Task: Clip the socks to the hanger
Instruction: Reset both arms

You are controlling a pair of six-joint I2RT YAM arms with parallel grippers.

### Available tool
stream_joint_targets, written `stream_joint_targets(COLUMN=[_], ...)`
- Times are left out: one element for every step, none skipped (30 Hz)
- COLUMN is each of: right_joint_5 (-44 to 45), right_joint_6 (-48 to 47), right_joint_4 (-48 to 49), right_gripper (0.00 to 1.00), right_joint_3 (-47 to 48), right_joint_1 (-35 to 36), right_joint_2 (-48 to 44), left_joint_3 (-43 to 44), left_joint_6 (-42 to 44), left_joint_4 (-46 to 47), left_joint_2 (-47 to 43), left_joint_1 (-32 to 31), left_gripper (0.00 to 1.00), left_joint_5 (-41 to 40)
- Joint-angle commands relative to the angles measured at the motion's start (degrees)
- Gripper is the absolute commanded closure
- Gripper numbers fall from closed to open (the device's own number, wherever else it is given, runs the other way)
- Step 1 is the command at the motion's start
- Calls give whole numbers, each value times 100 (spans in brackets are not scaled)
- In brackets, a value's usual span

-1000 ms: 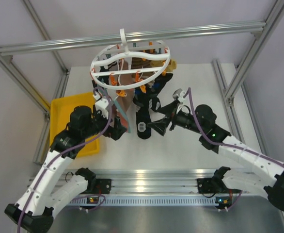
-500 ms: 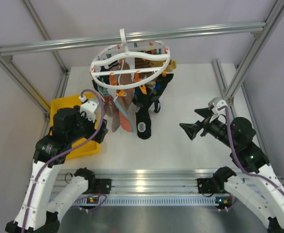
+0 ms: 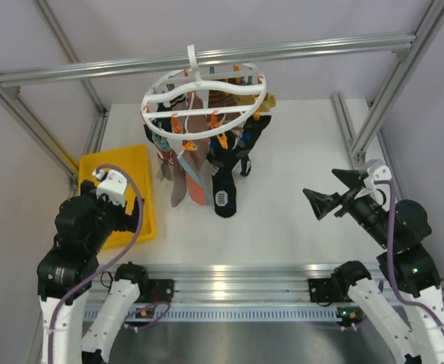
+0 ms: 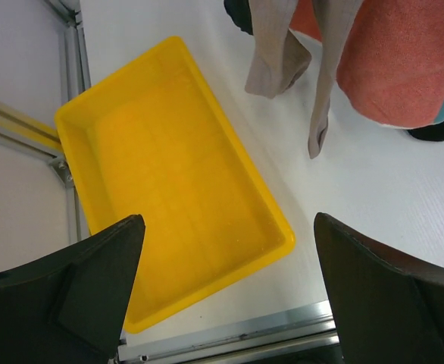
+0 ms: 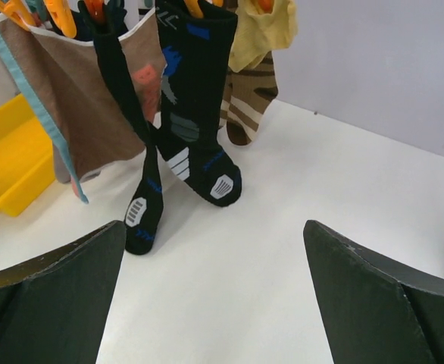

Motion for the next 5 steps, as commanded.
stream_joint_targets(right_joint_5=[-165,-182,-191,-200,-200], right_joint_6=[212,221,221,221,221], right_joint_4=[-138,-165,-208,-235,-253], right_gripper=[0,0,0,0,0], right_joint_3=[107,116,125,142,151], right_joint_1=[-186,-204,-248,-248,-257], right_joint_2=[-130,-182,-200,-218,-218], left_joint_3=[81,38,20,20,-6], left_joint_6=[123,123,114,105,88], left_joint_4=[16,51,60,51,51], left_joint_2=[-111,-172,-190,-190,-172], left_joint_1=[130,156,165,174,200], left_gripper=[2,2,2,2,2], left_joint_5=[64,64,56,38,21])
